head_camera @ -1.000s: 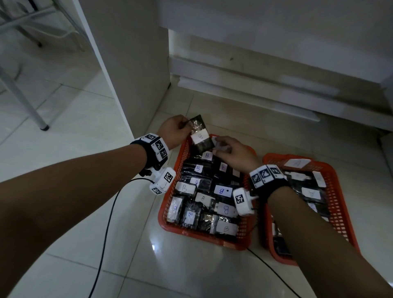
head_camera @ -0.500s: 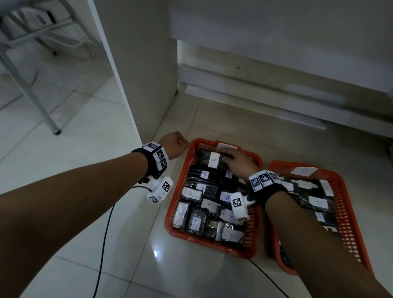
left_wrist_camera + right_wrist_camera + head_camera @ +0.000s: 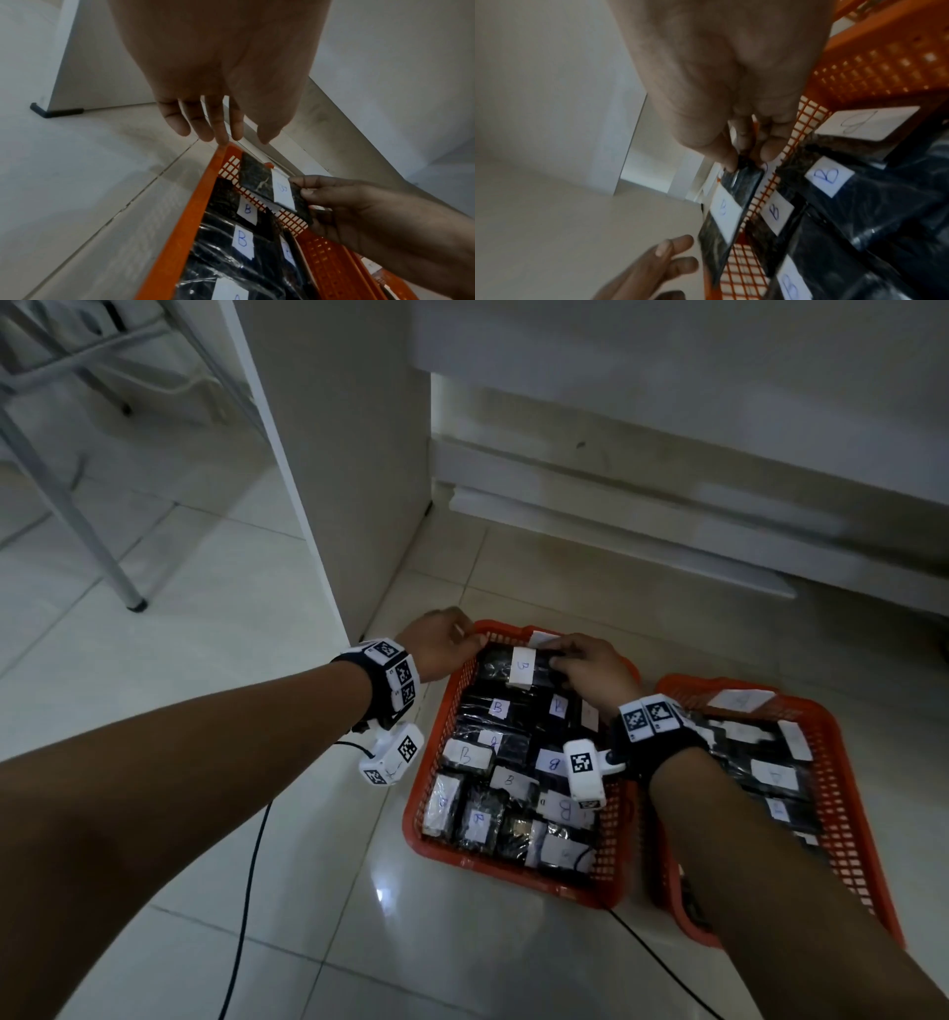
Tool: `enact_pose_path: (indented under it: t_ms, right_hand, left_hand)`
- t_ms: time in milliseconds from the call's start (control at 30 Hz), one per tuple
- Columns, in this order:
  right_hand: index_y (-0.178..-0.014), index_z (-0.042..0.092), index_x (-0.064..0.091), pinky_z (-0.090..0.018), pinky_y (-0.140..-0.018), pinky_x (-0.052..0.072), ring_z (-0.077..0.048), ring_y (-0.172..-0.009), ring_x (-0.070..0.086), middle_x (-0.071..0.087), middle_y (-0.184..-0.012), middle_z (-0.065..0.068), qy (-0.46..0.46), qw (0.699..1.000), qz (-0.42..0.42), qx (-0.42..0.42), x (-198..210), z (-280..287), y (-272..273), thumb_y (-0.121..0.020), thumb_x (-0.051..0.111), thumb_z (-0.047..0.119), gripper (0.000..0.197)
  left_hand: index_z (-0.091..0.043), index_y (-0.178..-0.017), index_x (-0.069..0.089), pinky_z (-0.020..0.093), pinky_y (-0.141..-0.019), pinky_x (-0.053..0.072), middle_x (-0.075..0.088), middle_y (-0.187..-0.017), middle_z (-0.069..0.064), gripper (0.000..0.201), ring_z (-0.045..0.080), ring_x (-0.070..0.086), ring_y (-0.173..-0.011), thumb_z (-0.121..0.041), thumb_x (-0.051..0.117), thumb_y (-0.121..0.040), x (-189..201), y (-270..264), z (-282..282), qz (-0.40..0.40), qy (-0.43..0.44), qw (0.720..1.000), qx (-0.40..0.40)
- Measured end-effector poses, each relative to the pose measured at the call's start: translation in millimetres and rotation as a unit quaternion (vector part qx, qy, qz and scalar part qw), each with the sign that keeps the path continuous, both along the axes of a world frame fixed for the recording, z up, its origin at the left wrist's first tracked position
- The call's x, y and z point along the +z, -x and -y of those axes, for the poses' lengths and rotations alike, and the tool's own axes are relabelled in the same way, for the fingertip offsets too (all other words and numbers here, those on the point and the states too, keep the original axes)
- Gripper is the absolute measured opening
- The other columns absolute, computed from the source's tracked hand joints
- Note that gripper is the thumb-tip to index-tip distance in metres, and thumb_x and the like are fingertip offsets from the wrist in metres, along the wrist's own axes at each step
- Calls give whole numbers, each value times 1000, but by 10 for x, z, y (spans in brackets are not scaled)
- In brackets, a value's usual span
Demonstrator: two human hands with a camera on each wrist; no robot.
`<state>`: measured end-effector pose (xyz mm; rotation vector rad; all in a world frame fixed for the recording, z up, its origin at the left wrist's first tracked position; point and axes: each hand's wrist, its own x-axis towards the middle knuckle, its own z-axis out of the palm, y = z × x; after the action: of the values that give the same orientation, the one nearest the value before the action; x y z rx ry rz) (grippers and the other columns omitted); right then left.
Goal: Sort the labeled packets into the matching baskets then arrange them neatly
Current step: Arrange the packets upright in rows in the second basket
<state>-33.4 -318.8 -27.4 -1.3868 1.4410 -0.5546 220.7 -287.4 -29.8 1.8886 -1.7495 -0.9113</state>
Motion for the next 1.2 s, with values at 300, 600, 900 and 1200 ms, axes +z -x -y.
enact_pose_path:
  t_ms: [300, 600, 900, 1200]
  right_hand:
    - [-114, 7, 75, -30, -81, 57, -21, -92, 71, 78, -106, -14, 15, 1000, 20, 13, 209, -48, 389, -94, 68, -4, 24]
    - [-104, 13, 69, -48, -86, 61, -33, -90, 73, 74, -96, -8, 38, 997, -71, 19, 200, -225, 898, -95, 68, 3, 13]
    - [-109, 12, 73, -33, -82, 63, -24, -93, 74, 75, -111, -15, 30, 999, 23, 5, 271, -270, 885, -95, 72, 2, 17]
    - [-102, 28, 64, -33, -76, 49, -15, -96, 62, 65, -97, 8, 138, 862, -382, 303, 77, -625, 761, -80, 80, 50, 35]
  left_hand:
    - [-29, -127, 66, 21, -76, 48, 70, -106, -9, 33, 11, 66, -98, -47, 61, -99, 93, 352, 41, -56, -10, 995, -76]
    - [-28, -108, 69, 23, -70, 50, 71, -103, -7, 17, 12, 68, -93, -39, 61, -97, 43, 465, 71, -60, -2, 998, -37]
    - [-26, -117, 70, 34, -90, 57, 72, -104, -11, 52, 10, 69, -96, -67, 57, -89, -3, 744, 120, -45, 0, 994, -98]
    - [-20, -98, 63, 18, -60, 37, 66, -95, -5, 23, 14, 62, -84, -43, 62, -99, 67, 429, 223, -42, 83, 994, 62]
